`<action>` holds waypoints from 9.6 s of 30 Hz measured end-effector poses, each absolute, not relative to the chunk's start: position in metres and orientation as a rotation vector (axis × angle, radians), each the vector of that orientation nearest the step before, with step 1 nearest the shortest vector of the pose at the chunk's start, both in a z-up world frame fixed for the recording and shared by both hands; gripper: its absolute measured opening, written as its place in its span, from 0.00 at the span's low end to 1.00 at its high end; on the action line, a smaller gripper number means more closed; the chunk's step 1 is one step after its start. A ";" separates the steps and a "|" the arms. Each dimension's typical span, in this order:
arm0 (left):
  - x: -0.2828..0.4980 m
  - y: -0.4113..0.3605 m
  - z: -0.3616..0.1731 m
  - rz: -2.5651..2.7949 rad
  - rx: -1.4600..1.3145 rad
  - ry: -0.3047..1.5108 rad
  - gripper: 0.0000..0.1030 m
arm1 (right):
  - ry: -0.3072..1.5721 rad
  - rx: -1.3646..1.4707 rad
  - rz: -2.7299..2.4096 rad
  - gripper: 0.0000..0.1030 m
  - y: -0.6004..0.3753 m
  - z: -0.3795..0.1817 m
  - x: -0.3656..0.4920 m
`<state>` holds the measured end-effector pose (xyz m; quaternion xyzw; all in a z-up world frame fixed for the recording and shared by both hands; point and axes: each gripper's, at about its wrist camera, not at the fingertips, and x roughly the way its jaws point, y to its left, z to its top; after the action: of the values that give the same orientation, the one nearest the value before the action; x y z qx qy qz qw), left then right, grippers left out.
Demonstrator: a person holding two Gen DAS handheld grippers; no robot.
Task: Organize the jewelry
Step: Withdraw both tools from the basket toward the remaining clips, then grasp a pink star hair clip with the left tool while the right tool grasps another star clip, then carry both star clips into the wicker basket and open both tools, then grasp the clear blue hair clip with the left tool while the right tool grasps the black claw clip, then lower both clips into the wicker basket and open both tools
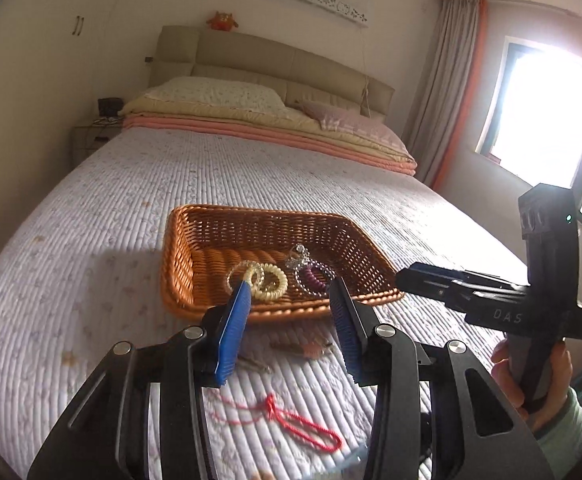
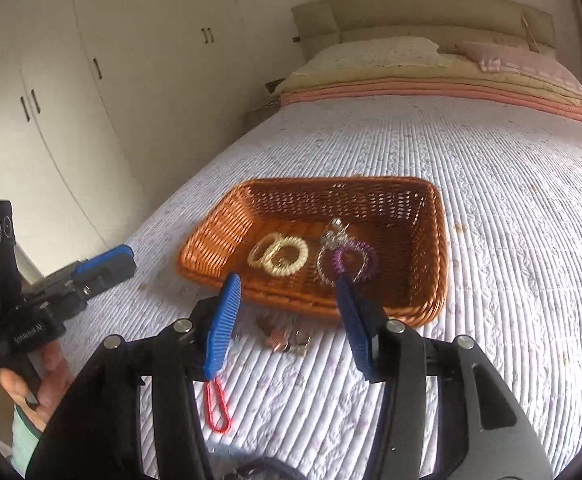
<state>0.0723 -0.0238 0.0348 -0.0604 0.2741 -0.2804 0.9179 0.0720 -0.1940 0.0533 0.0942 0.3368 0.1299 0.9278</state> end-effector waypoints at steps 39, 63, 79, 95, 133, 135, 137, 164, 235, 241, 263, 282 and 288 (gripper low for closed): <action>0.148 -0.038 -0.075 -0.368 -0.198 0.933 0.37 | 0.948 -0.143 0.430 0.20 -0.124 -0.044 0.125; 0.111 -0.066 -0.073 -0.545 0.351 0.861 0.29 | 0.947 0.161 0.242 0.20 -0.194 -0.043 0.053; 0.093 -0.040 -0.075 -0.491 0.276 0.858 0.29 | 0.918 0.209 0.114 0.20 -0.217 -0.052 0.048; 0.085 -0.043 -0.064 -0.471 0.210 0.757 0.14 | 0.873 0.176 0.127 0.20 -0.206 -0.044 0.040; 0.223 -0.094 -0.015 -0.448 0.016 0.724 0.14 | 0.922 0.242 -0.056 0.20 -0.237 -0.005 0.225; 0.226 -0.093 -0.018 -0.452 0.008 0.734 0.14 | 0.936 0.243 -0.060 0.20 -0.237 -0.010 0.229; 0.227 -0.091 -0.019 -0.459 0.002 0.741 0.15 | 0.937 0.229 -0.065 0.20 -0.234 -0.010 0.230; 0.023 -0.007 0.008 -0.506 -0.101 0.680 0.37 | 0.813 0.205 0.058 0.44 -0.190 0.039 -0.002; -0.019 -0.070 -0.057 -0.667 -0.029 0.739 0.05 | 0.795 0.316 0.030 0.08 -0.192 -0.021 -0.048; -0.007 -0.063 -0.031 -0.664 -0.052 0.679 0.05 | 0.713 0.330 0.044 0.08 -0.198 0.013 -0.043; 0.194 -0.078 0.010 -0.579 -0.087 0.662 0.05 | 0.764 0.376 0.021 0.09 -0.237 0.049 0.187; 0.216 -0.088 -0.042 -0.506 -0.018 0.770 0.25 | 0.943 0.365 -0.040 0.11 -0.235 -0.008 0.232; 0.188 -0.084 -0.013 -0.529 -0.019 0.681 0.38 | 0.850 0.373 -0.022 0.42 -0.242 0.024 0.206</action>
<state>0.1877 -0.0844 -0.0125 -0.0092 0.3299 -0.2564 0.9085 0.2061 -0.2418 0.0239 0.1799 0.4098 -0.0106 0.8942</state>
